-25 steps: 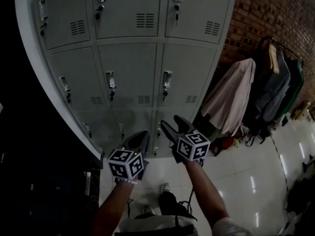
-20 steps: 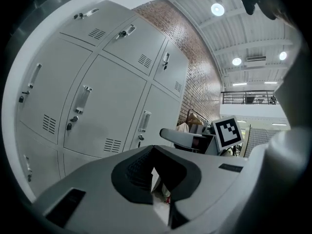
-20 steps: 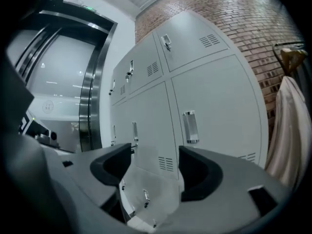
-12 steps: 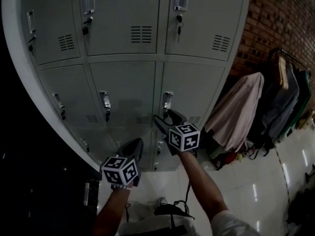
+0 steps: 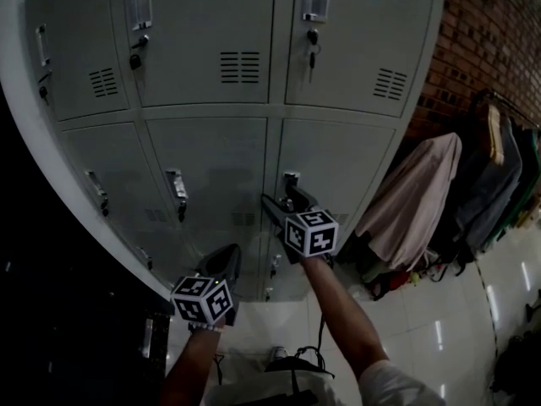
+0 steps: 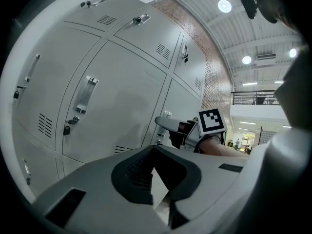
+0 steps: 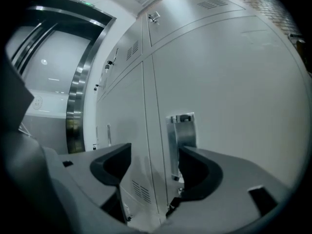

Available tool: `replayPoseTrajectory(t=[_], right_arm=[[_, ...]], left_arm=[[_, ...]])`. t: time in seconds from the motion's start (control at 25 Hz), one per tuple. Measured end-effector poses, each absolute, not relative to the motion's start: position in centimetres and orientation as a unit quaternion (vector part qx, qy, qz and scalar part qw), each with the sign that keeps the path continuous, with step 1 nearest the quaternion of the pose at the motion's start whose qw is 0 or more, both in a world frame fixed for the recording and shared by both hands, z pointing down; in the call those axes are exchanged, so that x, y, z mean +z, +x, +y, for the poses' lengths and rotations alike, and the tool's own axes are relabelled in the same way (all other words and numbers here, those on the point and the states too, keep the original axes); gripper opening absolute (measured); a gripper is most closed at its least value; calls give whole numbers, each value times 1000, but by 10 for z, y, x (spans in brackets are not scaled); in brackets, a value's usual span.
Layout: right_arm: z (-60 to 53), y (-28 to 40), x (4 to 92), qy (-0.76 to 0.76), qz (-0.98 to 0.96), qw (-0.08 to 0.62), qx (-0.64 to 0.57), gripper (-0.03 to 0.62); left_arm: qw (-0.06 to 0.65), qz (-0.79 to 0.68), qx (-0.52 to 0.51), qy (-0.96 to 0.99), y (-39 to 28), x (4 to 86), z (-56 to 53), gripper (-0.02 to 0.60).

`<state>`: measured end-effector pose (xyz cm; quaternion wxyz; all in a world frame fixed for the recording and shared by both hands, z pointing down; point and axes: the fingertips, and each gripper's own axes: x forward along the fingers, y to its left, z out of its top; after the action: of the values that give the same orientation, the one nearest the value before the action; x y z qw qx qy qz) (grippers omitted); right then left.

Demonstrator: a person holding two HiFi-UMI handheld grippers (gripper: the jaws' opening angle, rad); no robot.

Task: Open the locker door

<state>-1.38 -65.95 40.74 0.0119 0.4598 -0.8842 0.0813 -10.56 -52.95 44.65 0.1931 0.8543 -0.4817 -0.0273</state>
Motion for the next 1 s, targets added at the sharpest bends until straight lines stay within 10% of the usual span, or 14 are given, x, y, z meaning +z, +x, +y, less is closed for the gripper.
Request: replayPoseTrajectory(t=[1.0], right_arm=[[-558,17,407,515,-854,38,58,285]], left_arm=[[210,-416,-18,885,-88,452,-458,-9]])
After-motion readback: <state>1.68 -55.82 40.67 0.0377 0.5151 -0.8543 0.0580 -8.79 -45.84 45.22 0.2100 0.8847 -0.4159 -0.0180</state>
